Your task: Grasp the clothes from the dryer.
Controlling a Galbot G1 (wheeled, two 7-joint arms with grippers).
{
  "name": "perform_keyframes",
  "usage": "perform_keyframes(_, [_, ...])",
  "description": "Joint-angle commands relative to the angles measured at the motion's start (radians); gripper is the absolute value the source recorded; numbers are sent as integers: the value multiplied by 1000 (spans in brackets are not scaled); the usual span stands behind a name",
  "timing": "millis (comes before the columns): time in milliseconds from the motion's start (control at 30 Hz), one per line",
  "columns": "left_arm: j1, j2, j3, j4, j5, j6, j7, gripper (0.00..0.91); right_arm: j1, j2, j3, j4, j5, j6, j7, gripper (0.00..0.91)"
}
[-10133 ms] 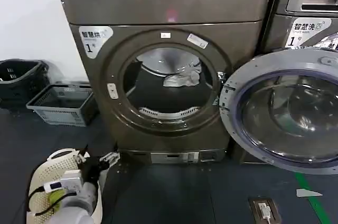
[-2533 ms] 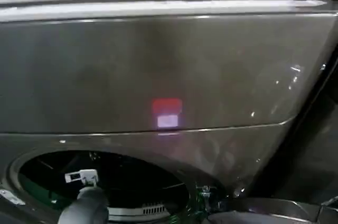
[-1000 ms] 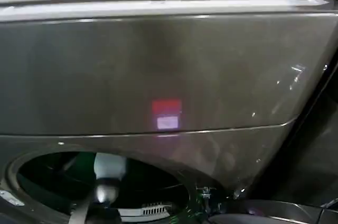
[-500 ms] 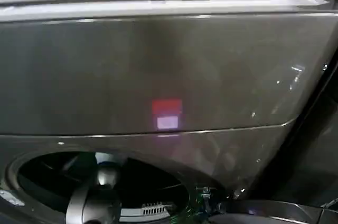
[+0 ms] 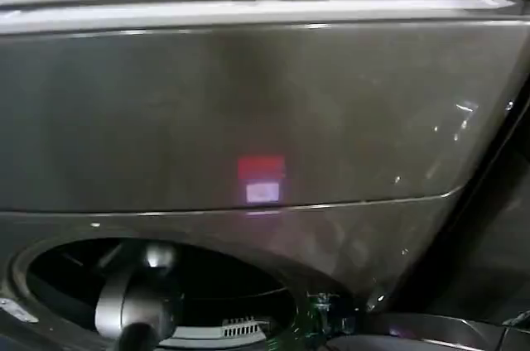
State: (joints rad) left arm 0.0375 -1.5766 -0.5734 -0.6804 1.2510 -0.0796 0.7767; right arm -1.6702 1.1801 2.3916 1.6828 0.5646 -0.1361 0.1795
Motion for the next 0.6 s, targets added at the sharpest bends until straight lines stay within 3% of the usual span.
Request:
perform_keyframes(33, [-39, 30, 6, 17, 87, -17, 332, 907, -4, -11, 2, -1, -1, 1, -3, 907])
perform_keyframes(300, [-57, 51, -13, 38, 25, -178, 402, 907, -10, -7, -1, 7, -1, 13, -11, 907])
perform_keyframes(600, [-46, 65, -4, 90, -141, -154, 389, 907, -4, 8, -28, 9, -20, 35, -17, 907])
